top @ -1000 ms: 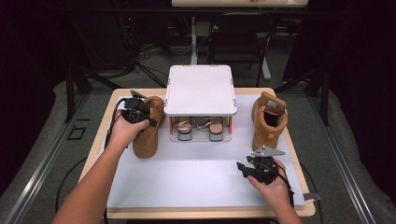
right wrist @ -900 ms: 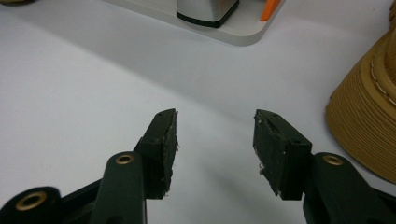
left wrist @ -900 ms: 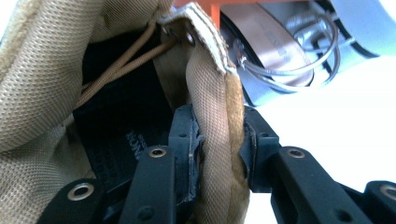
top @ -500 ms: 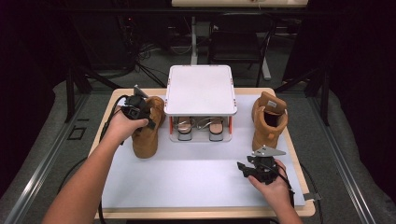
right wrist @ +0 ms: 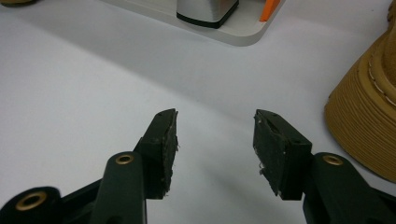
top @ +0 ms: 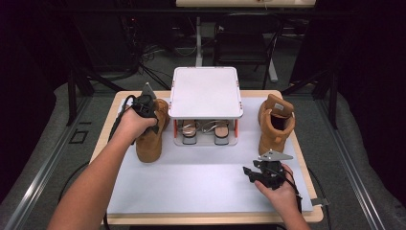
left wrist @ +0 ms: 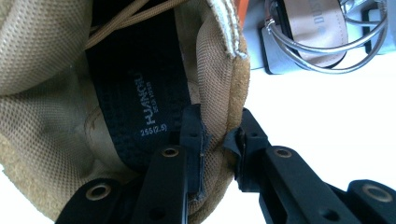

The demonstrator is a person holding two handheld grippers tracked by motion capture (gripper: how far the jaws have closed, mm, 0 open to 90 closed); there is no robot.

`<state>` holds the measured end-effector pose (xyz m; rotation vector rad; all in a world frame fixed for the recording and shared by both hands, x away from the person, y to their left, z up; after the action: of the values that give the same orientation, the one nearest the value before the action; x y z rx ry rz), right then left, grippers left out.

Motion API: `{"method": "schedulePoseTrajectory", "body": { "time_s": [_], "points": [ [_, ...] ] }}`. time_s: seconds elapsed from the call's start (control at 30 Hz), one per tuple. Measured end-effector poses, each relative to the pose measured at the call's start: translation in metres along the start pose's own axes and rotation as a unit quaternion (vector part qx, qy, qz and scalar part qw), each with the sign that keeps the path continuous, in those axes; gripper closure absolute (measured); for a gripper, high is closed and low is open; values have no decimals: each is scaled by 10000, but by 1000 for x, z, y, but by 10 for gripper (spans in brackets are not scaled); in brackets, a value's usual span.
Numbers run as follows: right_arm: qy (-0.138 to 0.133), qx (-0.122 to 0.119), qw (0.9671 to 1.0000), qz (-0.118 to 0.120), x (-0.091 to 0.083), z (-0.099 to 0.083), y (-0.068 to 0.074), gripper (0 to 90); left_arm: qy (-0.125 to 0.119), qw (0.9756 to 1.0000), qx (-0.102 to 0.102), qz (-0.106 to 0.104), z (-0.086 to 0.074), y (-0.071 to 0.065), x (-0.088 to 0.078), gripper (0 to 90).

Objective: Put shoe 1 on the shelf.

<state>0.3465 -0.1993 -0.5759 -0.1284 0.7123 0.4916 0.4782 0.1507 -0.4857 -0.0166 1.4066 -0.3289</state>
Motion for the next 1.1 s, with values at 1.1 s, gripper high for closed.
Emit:
{"method": "schedulePoseTrajectory", "body": {
  "time_s": [1.1],
  "points": [
    [30,-8,10000,-10,1,-1,0,496,13,9982,-438,402,2,57,-40,612]
  ]
}}
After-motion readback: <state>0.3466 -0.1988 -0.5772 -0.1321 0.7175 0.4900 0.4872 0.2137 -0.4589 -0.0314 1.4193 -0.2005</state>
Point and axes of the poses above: each handheld gripper's, and its own axes: x roughly forward along the jaws, z roughly out of its top, y roughly to its left, the point moved 7 cm from there along x, roughly forward along the jaws, and after that the axes turned 2 degrees about -z, right-handed, at the moved point
